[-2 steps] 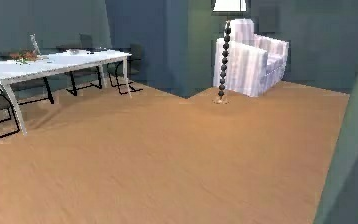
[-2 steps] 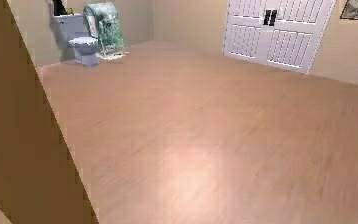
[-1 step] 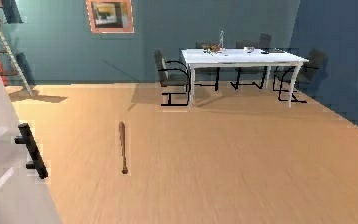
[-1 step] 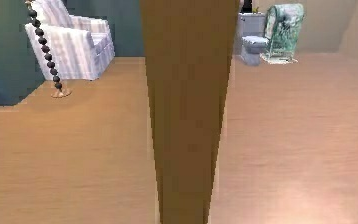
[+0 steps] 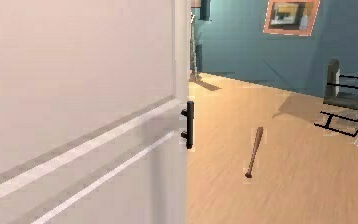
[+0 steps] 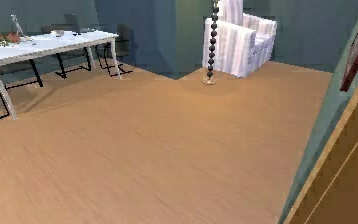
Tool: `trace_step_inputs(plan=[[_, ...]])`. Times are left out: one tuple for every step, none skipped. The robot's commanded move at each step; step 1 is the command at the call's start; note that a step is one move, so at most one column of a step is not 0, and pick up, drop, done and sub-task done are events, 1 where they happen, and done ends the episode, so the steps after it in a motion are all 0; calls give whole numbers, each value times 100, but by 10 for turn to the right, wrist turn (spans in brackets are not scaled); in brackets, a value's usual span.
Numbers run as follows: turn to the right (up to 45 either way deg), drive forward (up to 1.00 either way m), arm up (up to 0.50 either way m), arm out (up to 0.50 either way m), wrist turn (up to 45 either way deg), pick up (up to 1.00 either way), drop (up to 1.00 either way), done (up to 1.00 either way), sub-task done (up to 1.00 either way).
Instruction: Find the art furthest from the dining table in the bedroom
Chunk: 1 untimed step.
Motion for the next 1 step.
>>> trace_step_inputs(plan=[[0,15,0,0,0,0,0,0,0]])
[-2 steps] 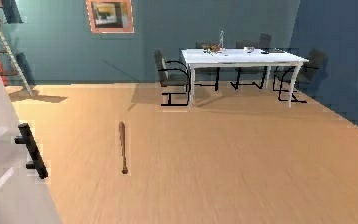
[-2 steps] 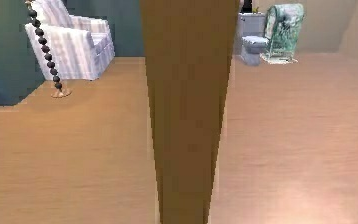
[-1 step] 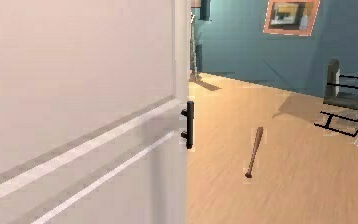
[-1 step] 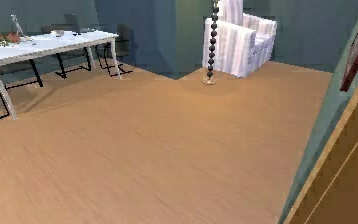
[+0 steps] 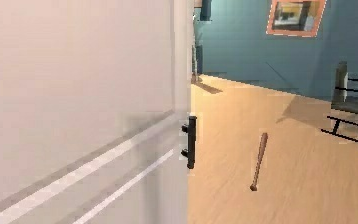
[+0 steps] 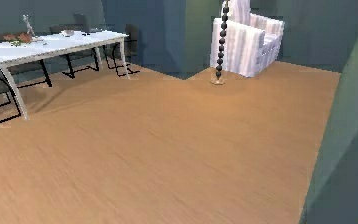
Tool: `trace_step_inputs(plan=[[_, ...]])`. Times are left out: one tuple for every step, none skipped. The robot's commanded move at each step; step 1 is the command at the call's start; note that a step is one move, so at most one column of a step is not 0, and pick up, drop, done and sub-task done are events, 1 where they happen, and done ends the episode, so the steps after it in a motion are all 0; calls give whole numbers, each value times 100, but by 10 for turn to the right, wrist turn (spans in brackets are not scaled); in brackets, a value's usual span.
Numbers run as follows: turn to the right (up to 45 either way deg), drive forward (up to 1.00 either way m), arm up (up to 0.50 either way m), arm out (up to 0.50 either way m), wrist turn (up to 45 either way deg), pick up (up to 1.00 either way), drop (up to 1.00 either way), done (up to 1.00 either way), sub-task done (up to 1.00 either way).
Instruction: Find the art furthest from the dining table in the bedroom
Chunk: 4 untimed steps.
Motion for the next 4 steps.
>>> trace_step_inputs(plan=[[360,0,0,0,0,0,0,0,0],[0,80,0,0,0,0,0,0,0],[-450,0,0,0,0,0,0,0,0],[-240,0,0,0,0,0,0,0,0]])
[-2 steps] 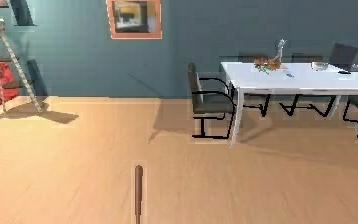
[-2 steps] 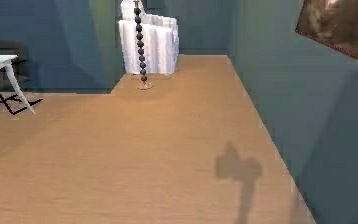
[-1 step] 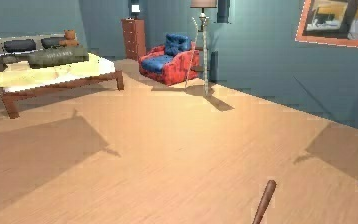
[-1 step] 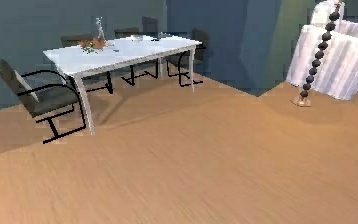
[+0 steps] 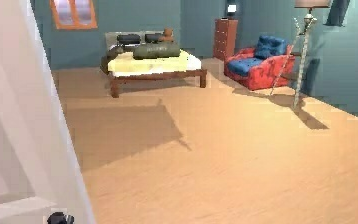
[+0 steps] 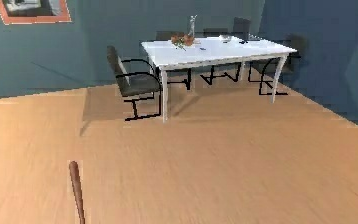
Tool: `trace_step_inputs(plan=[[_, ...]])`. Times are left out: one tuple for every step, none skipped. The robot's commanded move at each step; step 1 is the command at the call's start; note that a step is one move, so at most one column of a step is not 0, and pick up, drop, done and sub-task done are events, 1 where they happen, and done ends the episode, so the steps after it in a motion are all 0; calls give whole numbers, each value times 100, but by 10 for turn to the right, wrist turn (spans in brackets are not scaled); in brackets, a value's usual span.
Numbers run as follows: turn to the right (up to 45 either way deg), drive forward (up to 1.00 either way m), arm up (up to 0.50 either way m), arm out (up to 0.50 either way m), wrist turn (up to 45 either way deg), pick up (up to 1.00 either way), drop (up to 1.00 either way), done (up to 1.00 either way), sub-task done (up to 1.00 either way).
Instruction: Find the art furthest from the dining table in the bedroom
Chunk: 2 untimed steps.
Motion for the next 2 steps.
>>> trace_step_inputs(plan=[[0,60,0,0,0,0,0,0,0],[-450,0,0,0,0,0,0,0,0]])
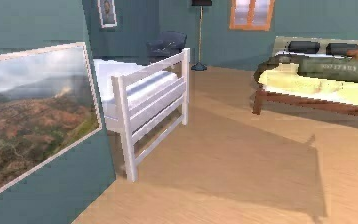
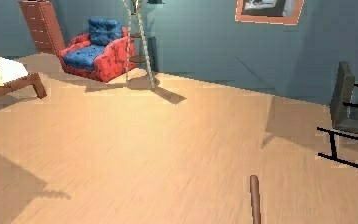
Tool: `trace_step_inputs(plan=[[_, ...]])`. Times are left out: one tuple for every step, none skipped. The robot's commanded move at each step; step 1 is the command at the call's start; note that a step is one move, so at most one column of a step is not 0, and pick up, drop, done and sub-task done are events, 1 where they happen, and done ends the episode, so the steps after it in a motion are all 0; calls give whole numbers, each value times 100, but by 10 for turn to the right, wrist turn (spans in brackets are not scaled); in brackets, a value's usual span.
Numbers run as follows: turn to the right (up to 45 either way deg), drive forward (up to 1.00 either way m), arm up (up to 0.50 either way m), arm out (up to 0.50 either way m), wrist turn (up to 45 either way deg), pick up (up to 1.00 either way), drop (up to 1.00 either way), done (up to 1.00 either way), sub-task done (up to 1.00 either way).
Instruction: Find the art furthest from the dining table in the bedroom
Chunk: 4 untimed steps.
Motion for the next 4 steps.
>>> trace_step_inputs(plan=[[-150,0,0,0,0,0,0,0,0],[0,30,0,0,0,0,0,0,0],[-450,0,0,0,0,0,0,0,0],[-30,0,0,0,0,0,0,0,0]])
